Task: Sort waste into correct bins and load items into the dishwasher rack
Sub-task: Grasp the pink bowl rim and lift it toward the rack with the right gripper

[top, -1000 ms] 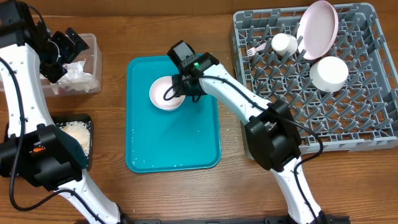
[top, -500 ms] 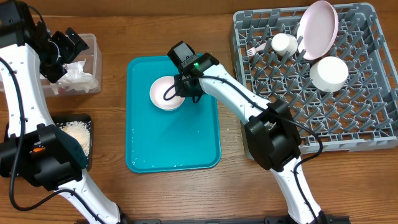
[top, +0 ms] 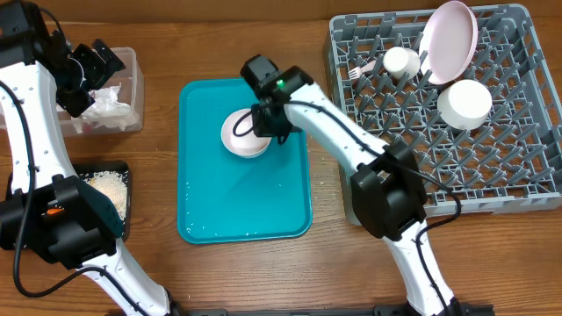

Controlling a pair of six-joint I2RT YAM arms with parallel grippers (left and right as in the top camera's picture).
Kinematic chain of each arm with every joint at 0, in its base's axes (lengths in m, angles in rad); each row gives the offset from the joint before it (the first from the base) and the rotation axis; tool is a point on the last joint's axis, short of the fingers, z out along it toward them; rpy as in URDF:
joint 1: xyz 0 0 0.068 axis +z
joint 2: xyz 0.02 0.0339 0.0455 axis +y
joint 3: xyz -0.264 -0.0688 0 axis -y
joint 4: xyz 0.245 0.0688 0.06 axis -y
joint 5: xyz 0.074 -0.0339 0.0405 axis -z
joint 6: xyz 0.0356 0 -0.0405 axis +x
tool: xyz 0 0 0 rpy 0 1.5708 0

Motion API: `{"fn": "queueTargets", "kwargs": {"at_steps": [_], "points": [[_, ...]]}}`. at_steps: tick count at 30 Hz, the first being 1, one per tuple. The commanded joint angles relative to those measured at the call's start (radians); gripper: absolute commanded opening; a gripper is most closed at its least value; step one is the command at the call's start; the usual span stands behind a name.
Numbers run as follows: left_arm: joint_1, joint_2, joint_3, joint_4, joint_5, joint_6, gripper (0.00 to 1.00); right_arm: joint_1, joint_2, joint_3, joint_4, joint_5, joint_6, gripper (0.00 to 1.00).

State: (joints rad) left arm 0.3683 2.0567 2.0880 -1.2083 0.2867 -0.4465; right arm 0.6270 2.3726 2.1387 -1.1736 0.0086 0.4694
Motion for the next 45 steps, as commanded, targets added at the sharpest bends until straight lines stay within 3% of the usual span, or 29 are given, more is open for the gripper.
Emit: {"fn": "queueTargets", "kwargs": {"at_steps": [1,6,11,18,26,37,45], "points": [[-0.002,-0.028,0.017,0.001,-0.010,-0.010,1.00,-0.055,-0.097,0.124,-0.077,0.072,-0.006,0.04],[-0.002,-0.028,0.017,0.001,-0.010,-0.010,1.00,-0.143,-0.233,0.164,-0.201,0.316,-0.005,0.04],[-0.002,-0.028,0.017,0.001,-0.010,-0.010,1.00,-0.239,-0.369,0.164,-0.302,0.425,0.009,0.04],[-0.002,-0.028,0.017,0.001,-0.010,-0.010,1.00,-0.373,-0.483,0.164,-0.518,0.583,0.158,0.04],[-0.002,-0.028,0.017,0.001,-0.010,-0.010,1.00,-0.468,-0.540,0.020,-0.520,0.604,0.160,0.04],[-0.002,-0.028,0.017,0.001,-0.010,-0.010,1.00,-0.534,-0.558,-0.375,-0.520,1.217,0.570,0.04],[-0.002,-0.028,0.017,0.001,-0.010,-0.010,1.00,-0.663,-0.557,-0.595,-0.512,1.299,0.887,0.04]]}}
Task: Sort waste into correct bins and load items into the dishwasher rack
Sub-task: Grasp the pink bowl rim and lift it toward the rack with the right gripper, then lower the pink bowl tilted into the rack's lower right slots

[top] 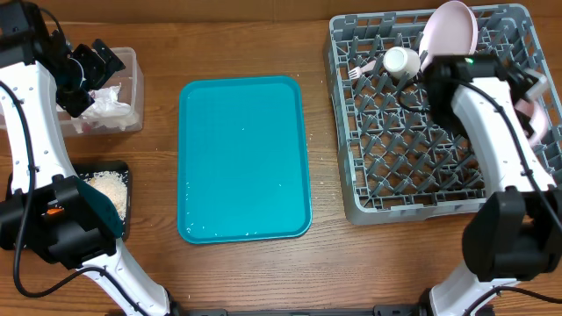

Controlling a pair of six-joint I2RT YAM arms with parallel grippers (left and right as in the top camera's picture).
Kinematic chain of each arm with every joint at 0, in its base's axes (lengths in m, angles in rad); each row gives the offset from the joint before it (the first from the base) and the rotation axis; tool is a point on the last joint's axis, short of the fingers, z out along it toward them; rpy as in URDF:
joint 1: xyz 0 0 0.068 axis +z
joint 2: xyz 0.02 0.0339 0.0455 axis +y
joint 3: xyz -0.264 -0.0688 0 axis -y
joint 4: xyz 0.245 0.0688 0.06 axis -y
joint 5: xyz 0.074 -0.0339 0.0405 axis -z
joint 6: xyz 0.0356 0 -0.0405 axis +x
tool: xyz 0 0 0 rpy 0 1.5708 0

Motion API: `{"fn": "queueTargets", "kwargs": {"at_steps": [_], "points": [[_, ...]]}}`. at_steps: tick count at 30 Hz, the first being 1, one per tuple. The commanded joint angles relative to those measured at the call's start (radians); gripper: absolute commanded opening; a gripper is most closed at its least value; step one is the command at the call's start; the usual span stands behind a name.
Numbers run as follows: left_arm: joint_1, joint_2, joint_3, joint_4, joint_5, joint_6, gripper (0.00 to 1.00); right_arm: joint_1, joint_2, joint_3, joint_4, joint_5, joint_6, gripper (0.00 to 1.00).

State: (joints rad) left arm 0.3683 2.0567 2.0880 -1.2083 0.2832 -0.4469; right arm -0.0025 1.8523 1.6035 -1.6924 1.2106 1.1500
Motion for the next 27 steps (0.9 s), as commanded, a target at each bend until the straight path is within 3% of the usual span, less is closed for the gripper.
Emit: {"fn": "queueTargets", "kwargs": {"at_steps": [1,17,27], "points": [[-0.002,-0.028,0.017,0.001,-0.006,-0.010,1.00,-0.039,-0.037,-0.085,0.016,0.097,0.231,0.04],[-0.002,-0.028,0.017,0.001,-0.006,-0.010,1.00,0.014,-0.036,-0.332,0.234,0.090,0.246,0.04],[-0.002,-0.028,0.017,0.001,-0.006,-0.010,1.00,0.192,-0.036,-0.332,0.244,0.105,0.236,0.05]]}}
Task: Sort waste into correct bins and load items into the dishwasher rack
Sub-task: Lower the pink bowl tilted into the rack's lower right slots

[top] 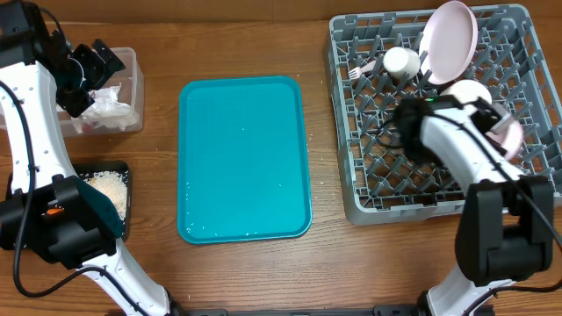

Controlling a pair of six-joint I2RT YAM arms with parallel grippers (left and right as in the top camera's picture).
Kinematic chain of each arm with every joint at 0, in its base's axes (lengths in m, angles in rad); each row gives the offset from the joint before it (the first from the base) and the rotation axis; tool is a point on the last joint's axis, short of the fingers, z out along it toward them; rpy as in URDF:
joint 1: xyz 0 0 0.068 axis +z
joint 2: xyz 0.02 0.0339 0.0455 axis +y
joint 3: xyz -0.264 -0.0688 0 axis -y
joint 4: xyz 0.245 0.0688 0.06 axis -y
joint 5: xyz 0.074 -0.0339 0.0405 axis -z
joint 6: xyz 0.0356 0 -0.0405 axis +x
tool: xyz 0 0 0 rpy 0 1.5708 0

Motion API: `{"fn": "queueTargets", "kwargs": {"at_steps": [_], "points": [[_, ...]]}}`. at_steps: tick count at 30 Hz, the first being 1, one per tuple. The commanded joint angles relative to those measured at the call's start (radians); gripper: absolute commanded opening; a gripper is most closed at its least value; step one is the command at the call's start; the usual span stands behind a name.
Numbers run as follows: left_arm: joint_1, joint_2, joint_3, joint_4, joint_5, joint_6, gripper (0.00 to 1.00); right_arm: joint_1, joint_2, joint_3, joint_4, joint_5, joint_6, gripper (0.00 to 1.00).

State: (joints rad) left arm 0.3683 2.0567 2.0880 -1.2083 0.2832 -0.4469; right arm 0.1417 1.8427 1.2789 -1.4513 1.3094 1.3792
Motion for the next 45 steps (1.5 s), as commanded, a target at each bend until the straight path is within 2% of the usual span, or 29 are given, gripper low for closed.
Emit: {"fn": "queueTargets", "kwargs": {"at_steps": [1,6,11,14,22,33,38,45], "points": [[-0.002,-0.028,0.017,0.001,-0.006,-0.010,1.00,0.063,-0.027,-0.008,0.003,0.006,0.004,0.05],[-0.002,-0.028,0.017,0.001,-0.006,-0.010,1.00,0.123,-0.027,-0.008,0.002,0.011,0.005,0.04],[-0.002,-0.028,0.017,0.001,-0.006,-0.010,1.00,0.133,-0.027,-0.008,-0.034,0.131,0.005,0.04],[-0.002,-0.028,0.017,0.001,-0.006,-0.010,1.00,0.113,-0.027,-0.009,-0.061,0.183,0.006,0.04],[-0.002,-0.028,0.017,0.001,-0.006,-0.010,1.00,-0.004,-0.027,-0.042,-0.045,0.141,0.009,0.04],[-0.002,-0.028,0.017,0.001,-0.006,-0.010,1.00,-0.079,-0.027,-0.088,0.001,0.194,0.008,0.04],[-0.002,-0.028,0.017,0.001,-0.006,-0.010,1.00,-0.183,-0.027,-0.088,0.026,0.122,0.004,0.04],[0.000,-0.028,0.017,0.001,-0.006,-0.010,1.00,-0.128,-0.027,-0.089,0.025,0.105,0.003,0.04]]}}
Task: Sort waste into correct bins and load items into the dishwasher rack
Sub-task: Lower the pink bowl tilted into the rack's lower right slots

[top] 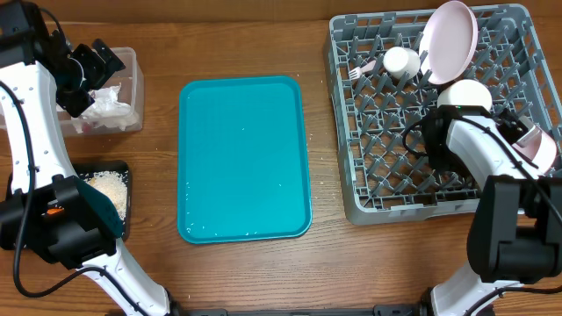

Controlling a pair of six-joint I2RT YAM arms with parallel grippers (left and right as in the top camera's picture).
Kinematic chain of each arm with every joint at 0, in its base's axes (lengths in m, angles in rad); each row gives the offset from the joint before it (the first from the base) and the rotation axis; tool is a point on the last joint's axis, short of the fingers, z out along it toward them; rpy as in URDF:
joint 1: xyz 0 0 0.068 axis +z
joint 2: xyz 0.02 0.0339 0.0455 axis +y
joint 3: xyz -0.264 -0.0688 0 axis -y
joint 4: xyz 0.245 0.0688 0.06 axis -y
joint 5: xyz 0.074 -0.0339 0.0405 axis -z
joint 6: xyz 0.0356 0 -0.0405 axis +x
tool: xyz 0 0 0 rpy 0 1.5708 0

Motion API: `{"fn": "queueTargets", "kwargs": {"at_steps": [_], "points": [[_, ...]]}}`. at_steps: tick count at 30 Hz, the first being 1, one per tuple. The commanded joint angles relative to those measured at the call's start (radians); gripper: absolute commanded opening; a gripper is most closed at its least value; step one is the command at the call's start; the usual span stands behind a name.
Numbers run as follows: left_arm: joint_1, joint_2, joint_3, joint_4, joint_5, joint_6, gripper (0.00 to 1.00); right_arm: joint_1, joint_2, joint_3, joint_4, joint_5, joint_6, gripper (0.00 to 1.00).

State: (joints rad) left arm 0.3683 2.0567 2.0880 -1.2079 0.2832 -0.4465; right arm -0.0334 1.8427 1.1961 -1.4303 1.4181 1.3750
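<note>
The grey dishwasher rack point(369, 189) stands at the right. It holds an upright pink plate point(448, 39), a white cup point(401, 61), a white bowl point(465, 95) and a small pink fork point(358, 70). My right gripper point(520, 132) is over the rack's right side, shut on the rim of a tilted pink bowl point(539, 147) at the rack's right edge. The teal tray point(244, 158) in the middle has only a few crumbs on it. At the far left, my left gripper point(92, 60) hangs open over the clear bin point(133, 83).
Crumpled white paper point(110, 105) lies in the clear bin. A black bin point(121, 171) with rice-like food scraps point(107, 189) sits at the left front. The right arm's links lie across the rack's middle.
My right gripper has moved the pink bowl from the rack's right middle out to its right edge and a little nearer the front. The left arm has not moved.
My right gripper was on the bowl on the teal tray. Then the tray was bare and the bowl was held over the rack's right side. It was then further inside the rack, and now sits at the right edge. The left gripper stayed over the clear bin.
</note>
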Motion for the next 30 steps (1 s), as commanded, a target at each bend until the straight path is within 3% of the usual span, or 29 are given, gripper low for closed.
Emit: {"fn": "queueTargets", "kwargs": {"at_steps": [1,17,22,24,25,26,30], "points": [[0.000,-0.028,0.017,0.001,-0.006,-0.010,1.00,0.061,-0.027,-0.007,0.005,-0.006,0.005,0.04],[-0.002,-0.028,0.017,0.001,-0.006,-0.010,1.00,0.145,-0.027,-0.157,0.069,-0.058,0.006,0.04],[-0.002,-0.028,0.017,0.001,-0.006,-0.010,1.00,0.210,-0.027,-0.153,0.064,-0.059,0.006,0.29],[-0.002,-0.028,0.017,0.001,-0.006,-0.010,1.00,0.232,-0.027,-0.148,0.063,-0.064,0.009,0.34],[-0.002,-0.028,0.017,0.001,-0.006,-0.010,1.00,0.256,-0.027,-0.139,0.056,-0.076,0.009,0.42],[-0.002,-0.028,0.017,0.001,-0.006,-0.010,1.00,0.280,-0.027,-0.120,0.041,-0.094,0.010,0.60],[-0.002,-0.028,0.017,0.001,-0.006,-0.010,1.00,0.303,-0.029,-0.045,-0.010,-0.158,0.013,0.76]]}}
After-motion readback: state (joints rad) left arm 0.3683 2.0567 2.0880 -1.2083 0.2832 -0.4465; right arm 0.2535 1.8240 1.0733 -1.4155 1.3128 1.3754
